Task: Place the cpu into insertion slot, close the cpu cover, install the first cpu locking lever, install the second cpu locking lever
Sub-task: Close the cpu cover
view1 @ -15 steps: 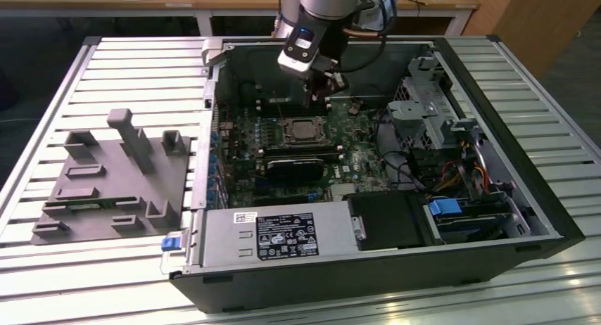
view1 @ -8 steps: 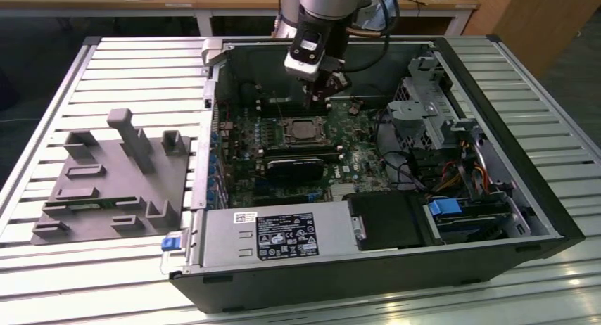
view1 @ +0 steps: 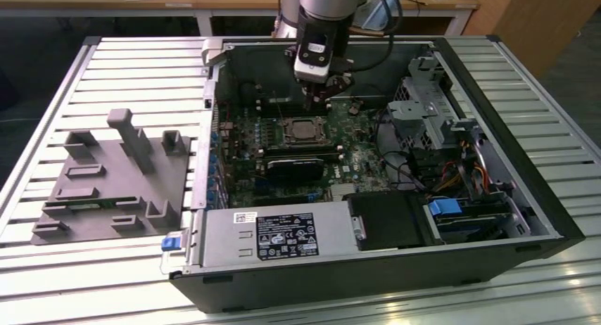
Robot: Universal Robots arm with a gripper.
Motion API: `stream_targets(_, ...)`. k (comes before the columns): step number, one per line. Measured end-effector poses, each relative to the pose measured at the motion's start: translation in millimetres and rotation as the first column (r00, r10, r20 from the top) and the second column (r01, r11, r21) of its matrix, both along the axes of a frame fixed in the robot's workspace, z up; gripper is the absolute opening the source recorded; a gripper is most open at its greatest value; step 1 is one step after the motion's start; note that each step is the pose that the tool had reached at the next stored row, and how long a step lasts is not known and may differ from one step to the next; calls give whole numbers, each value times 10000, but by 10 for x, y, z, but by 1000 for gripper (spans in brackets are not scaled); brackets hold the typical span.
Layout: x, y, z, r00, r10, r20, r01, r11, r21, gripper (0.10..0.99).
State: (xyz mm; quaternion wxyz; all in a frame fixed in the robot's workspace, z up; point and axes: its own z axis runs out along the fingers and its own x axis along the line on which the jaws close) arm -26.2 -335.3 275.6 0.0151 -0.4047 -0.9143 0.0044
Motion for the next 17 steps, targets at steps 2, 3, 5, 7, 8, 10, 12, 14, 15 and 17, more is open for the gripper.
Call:
stream_targets(2, 0, 0, -5, 9993, 371, 0, -371, 9993, 0, 102)
stream_targets(3, 0, 0, -7, 9985, 550, 1, -550, 9985, 0, 102)
stream_targets(5, 0, 0, -12, 9959, 909, 1, -909, 9959, 0, 102)
stream_targets(7, 0, 0, -15, 9919, 1266, 0, -1266, 9919, 0, 102)
stream_targets(8, 0, 0, -17, 9893, 1461, 0, -1461, 9893, 0, 102)
stream_targets(10, 0, 0, -20, 9834, 1816, 0, -1816, 9834, 0, 102)
stream_targets(12, 0, 0, -23, 9762, 2168, 0, -2168, 9762, 0, 102)
stream_targets(14, 0, 0, -25, 9678, 2518, 0, -2518, 9678, 0, 102)
stream_targets(15, 0, 0, -26, 9628, 2702, 0, -2702, 9628, 0, 102)
stream_targets(17, 0, 0, -28, 9525, 3046, 1, -3046, 9525, 1, 102)
